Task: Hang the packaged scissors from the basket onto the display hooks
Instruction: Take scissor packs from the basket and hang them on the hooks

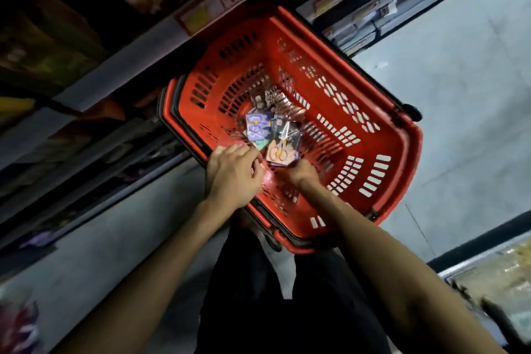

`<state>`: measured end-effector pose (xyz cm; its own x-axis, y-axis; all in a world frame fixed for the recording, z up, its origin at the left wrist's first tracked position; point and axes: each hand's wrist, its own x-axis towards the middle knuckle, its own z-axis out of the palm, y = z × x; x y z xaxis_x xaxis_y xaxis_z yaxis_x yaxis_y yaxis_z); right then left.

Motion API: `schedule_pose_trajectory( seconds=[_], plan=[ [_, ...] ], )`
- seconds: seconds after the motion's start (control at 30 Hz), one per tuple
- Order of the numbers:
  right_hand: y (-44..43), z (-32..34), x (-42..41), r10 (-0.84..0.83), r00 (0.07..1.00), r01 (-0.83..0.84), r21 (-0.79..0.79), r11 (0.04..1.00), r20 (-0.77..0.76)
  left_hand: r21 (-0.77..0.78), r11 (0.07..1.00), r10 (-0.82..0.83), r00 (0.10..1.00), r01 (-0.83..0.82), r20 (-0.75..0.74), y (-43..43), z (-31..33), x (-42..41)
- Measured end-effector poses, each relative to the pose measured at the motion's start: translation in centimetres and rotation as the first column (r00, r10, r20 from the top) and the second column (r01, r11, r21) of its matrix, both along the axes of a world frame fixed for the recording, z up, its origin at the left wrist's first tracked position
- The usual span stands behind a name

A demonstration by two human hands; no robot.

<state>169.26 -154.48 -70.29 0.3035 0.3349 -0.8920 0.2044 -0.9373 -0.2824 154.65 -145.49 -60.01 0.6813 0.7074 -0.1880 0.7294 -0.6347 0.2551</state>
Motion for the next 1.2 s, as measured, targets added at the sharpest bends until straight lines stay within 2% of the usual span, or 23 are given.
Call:
schedule_pose_trajectory(
  seconds=[0.07, 0.13, 0.43, 0.63, 0.7, 0.83, 0.93, 1.1, 1.2],
  plan=[
    [0.6, -2.0, 0.0, -0.217, 0.976, 0.217, -0.01, 0.976, 0.031, 0.007, 1.0, 0.025, 0.999, -0.026, 0.037, 0.0, -0.2, -0.1],
    [1.3, -3.4, -0.1, -0.317, 0.944, 0.319, 0.0, 0.948, 0.088, 0.002, 0.999, 0.035, 0.997, -0.035, 0.069, -0.1, -0.2, -0.1],
    [3.6, -7.6, -1.6, -0.358, 0.892, 0.373, -0.003, 0.928, 0.278, -0.025, 0.998, 0.056, 0.993, -0.054, 0.102, -0.2, 0.2, -0.1],
    [2.0, -13.7, -0.5, -0.48, 0.843, 0.485, 0.043, 0.873, 0.244, -0.025, 0.998, 0.063, 0.987, -0.06, 0.148, -0.2, -0.1, -0.2],
    [0.5, -15.7, 0.5, -0.452, 0.862, 0.459, 0.026, 0.888, 0.229, -0.026, 0.998, 0.062, 0.987, -0.059, 0.146, -0.2, -0.1, -0.2],
    [0.3, -12.1, 2.6, -0.389, 0.885, 0.4, 0.01, 0.917, 0.256, -0.028, 0.997, 0.078, 0.988, -0.075, 0.135, -0.3, -0.1, -0.3],
    [1.5, -4.8, 3.7, -0.213, 0.941, 0.231, -0.039, 0.972, 0.264, -0.029, 0.997, 0.074, 0.989, -0.07, 0.129, -0.2, -0.3, -0.3],
    [1.1, -1.1, 6.0, 0.023, 0.958, -0.004, -0.067, 0.998, 0.284, -0.037, 0.997, 0.071, 0.994, -0.068, 0.084, -0.2, -0.5, -0.3],
    [1.4, 2.2, 7.2, 0.14, 0.945, -0.124, -0.071, 0.99, 0.296, -0.055, 0.998, 0.03, 0.998, -0.033, -0.061, -0.2, -0.3, -0.3]
  ],
)
